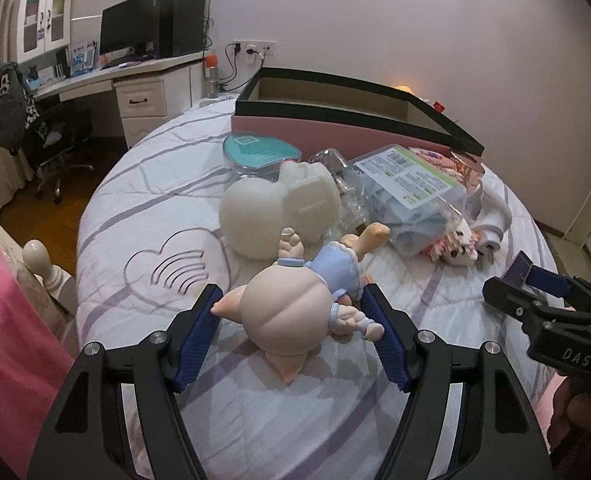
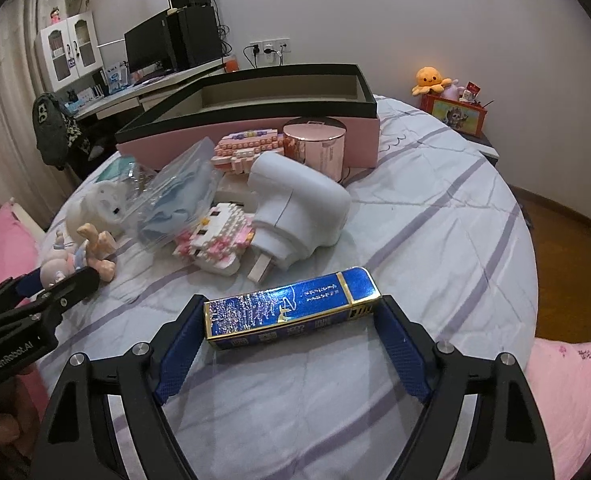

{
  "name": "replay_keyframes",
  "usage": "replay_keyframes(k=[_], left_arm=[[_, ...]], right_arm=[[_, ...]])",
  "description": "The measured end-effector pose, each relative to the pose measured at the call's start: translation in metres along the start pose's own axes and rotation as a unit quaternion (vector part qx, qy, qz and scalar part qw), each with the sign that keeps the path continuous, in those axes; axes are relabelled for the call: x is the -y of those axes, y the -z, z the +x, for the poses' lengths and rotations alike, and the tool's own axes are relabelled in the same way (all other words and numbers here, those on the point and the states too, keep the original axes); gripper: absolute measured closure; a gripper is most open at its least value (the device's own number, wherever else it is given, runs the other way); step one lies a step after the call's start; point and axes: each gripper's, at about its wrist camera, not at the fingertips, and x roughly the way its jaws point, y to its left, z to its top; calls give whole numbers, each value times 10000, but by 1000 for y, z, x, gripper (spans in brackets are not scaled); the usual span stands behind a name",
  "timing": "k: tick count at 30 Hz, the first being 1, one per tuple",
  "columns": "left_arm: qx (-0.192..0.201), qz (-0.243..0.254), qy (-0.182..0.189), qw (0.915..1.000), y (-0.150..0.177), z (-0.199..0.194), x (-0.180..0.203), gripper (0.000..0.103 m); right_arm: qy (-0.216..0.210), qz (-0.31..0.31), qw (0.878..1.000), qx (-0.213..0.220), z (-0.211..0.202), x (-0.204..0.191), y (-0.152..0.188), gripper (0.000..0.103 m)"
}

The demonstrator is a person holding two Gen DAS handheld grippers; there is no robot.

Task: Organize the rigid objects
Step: 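Carry the doll and blue box into the pink tray and open both grippers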

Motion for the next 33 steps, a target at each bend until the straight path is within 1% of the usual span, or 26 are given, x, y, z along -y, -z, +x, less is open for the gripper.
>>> replay_keyframes(k=[5, 10, 15, 19, 22, 26, 29, 33], left_arm=[[133, 109, -23, 9998, 1, -21, -1, 31], [277, 151, -30, 9995, -10, -40, 2, 31], [472, 217, -52, 9986, -39, -56, 6, 31], [651, 252, -26, 9976, -74, -59, 10, 31], [712, 250, 21, 9971, -98, -52, 11, 31], [681, 232, 75, 9974, -131, -33, 9, 31], [657, 227, 52, 9976, -153, -13, 8, 31], [455, 191, 48, 9988, -177, 26, 7, 31]], right_arm=[[-97, 5, 9999, 80, -17, -5, 1, 18], [-241, -1, 9994, 263, -37, -11, -11, 18], [-339, -88, 9985, 431, -52, -20, -37, 18], [-323, -137, 9976, 590, -59, -21, -72, 18], [-271, -144, 9973, 669, -54, -17, -100, 18], [-224, -105, 9971, 724, -39, -9, -137, 18], [-194, -100, 9974, 691, -15, -2, -166, 18], [-156, -66, 9985, 517, 25, 5, -190, 18]])
